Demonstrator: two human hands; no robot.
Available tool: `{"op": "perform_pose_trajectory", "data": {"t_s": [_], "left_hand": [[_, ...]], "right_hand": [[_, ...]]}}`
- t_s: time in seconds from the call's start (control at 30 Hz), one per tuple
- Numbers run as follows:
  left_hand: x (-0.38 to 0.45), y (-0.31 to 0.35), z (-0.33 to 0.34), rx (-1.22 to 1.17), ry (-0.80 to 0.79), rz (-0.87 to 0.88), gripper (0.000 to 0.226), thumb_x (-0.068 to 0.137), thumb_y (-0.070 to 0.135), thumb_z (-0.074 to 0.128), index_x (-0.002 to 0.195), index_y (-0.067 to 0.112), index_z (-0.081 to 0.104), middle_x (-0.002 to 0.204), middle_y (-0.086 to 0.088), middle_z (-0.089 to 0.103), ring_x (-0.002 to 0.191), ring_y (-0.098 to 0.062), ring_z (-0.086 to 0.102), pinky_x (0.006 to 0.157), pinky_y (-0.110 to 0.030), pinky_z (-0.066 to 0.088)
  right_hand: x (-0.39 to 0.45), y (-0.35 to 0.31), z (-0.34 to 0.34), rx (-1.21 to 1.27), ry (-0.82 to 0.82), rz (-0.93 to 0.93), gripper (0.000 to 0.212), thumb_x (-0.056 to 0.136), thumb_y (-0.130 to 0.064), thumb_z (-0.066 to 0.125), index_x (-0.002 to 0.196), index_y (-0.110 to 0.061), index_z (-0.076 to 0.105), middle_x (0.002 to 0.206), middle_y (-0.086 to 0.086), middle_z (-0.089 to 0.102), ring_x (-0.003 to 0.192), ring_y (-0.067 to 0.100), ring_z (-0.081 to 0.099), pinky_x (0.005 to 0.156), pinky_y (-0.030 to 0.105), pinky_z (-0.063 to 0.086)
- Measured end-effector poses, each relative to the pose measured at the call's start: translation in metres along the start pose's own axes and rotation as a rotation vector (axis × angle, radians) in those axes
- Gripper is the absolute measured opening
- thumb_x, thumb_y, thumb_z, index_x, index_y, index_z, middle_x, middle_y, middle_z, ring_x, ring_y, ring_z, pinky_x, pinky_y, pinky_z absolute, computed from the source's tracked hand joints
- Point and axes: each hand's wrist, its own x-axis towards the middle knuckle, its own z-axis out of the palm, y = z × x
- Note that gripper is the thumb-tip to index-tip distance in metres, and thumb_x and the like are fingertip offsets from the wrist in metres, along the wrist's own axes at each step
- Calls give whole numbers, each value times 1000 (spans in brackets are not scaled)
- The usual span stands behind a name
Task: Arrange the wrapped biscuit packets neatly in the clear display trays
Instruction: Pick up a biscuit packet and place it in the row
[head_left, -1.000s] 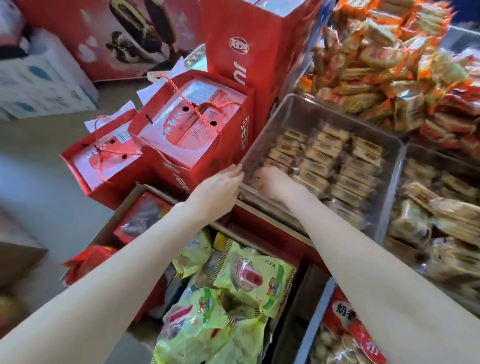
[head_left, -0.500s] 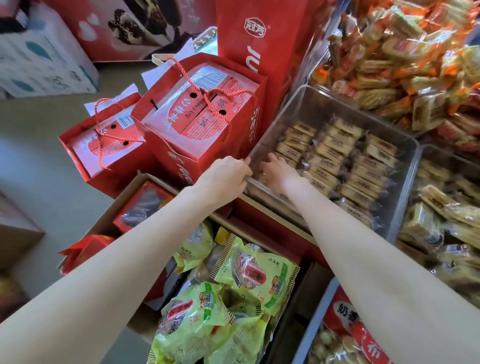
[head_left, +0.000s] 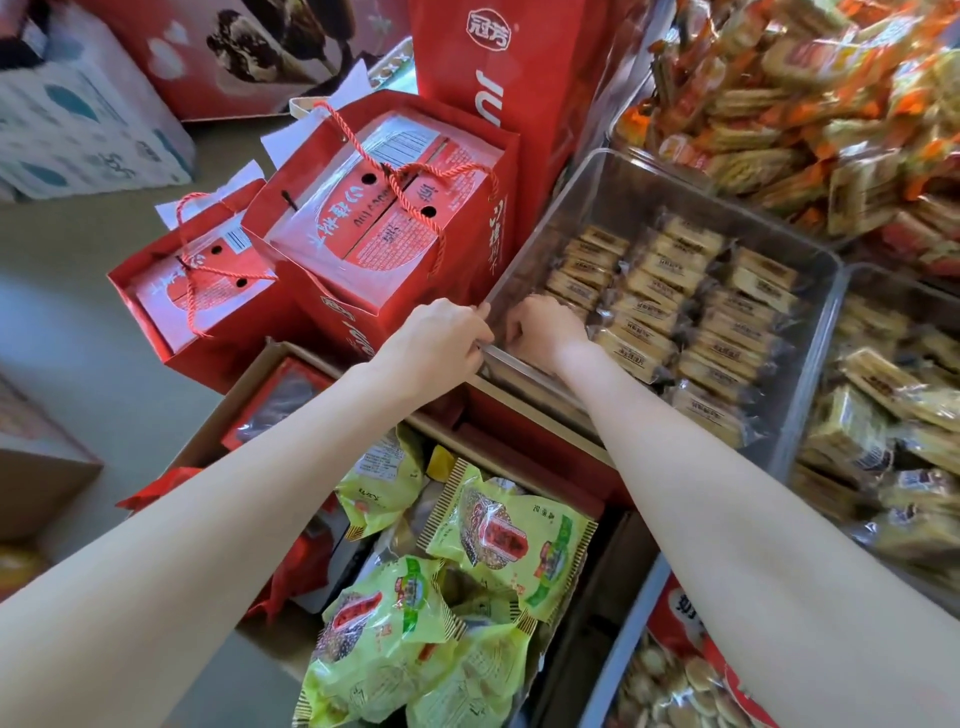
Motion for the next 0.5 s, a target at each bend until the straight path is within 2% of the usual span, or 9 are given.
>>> {"op": "perform_pose_trajectory", "data": {"t_s": [0.07,0.13,0.23,0.33,0.4,0.5], "left_hand": [[0,-1,-1,4,-1,-3,36,90,5,43,118,12,66,130,-7,59,115,-23,59,97,-24,41],[0,0,-1,10,-14,-3,36,89,5,44,117,11,66,130,-7,59,114,-25,59,98,-28,42],[4,2,-3,32,-61,-23,39,88,6,46,122,14,63,131,-7,58,116,-27,57,98,-34,44],[11,9,-12,-24,-70,-81,48,89,11,50,137,17,49,132,-9,56,121,-29,52,100,-38,43],[14,19,-21,-139,-18,-99,53,90,14,53,141,16,41,133,-9,56,122,-26,52,102,-35,41],[11,41,-34,-539,42,-87,54,91,15,57,142,16,38,134,-5,55,111,-17,60,98,-27,45]], "right_hand": [[-3,-4,-6,-27,62,11,9,89,-9,56,86,-13,63,102,6,59,91,26,60,78,35,51],[-9,0,-14,15,110,43,10,88,-7,59,83,-14,66,101,7,61,90,27,60,78,35,50],[-25,12,-37,195,179,26,12,86,-8,63,77,-16,66,97,5,63,89,22,59,81,33,48],[-47,17,-76,407,271,-26,7,83,-16,70,77,-16,69,85,-3,64,79,10,58,74,25,48],[-64,20,-104,617,280,-3,10,80,-18,74,73,-18,68,82,1,68,74,12,63,69,24,52],[-93,34,-131,934,147,-43,8,85,-12,69,88,-5,67,96,19,71,89,28,69,80,34,58]]}}
